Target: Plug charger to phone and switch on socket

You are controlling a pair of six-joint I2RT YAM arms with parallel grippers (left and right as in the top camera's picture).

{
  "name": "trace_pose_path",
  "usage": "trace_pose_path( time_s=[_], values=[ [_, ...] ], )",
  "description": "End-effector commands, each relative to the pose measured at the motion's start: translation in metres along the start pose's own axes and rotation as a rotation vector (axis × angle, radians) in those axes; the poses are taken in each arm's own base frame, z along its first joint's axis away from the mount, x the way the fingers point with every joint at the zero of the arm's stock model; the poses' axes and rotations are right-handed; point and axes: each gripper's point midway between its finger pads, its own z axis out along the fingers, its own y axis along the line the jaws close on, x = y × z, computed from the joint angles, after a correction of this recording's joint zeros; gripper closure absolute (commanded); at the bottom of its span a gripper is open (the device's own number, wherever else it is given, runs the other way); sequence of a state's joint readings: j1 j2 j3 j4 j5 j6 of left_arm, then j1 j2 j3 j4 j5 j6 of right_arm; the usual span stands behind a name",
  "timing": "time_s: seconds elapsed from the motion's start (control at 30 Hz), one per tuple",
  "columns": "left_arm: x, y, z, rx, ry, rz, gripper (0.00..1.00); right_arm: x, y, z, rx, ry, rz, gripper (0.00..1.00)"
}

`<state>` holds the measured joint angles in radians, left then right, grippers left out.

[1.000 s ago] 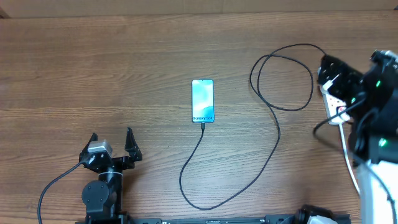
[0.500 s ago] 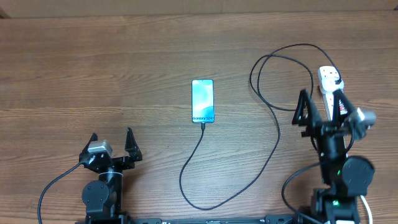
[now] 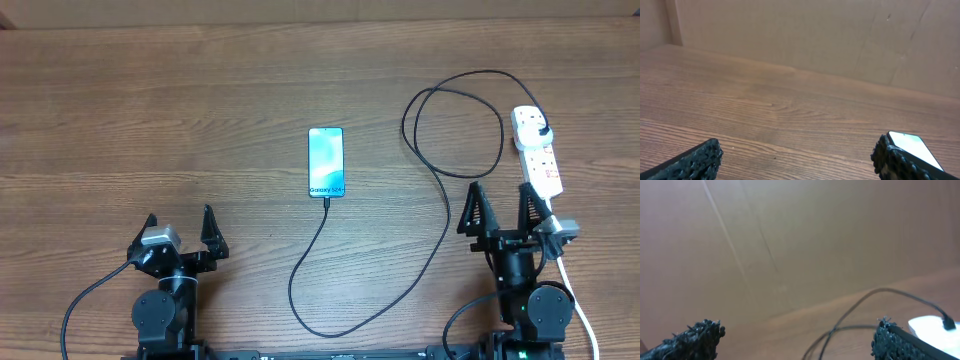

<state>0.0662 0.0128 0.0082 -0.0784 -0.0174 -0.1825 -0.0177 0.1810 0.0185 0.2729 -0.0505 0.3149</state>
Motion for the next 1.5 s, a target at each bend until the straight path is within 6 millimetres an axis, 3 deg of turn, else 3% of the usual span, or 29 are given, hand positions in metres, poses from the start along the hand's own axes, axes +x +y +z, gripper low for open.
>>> trace_pose_path(
  time_s=[0.0, 0.27, 1.47],
  values=[
    [0.0, -0.001, 0.0, 0.009, -0.005, 0.018, 0.0, 0.01, -0.006, -0.005, 0.027, 0.026, 0.007, 0.0],
    [0.0, -0.001, 0.0, 0.009, -0.005, 0.018, 0.0, 0.046, -0.018, -0.016, 0.08, 0.173, 0.016, 0.0],
    [0.0, -0.001, 0.0, 0.009, -0.005, 0.018, 0.0, 0.045, -0.02, -0.016, 0.09, 0.168, 0.004, 0.0]
  ],
)
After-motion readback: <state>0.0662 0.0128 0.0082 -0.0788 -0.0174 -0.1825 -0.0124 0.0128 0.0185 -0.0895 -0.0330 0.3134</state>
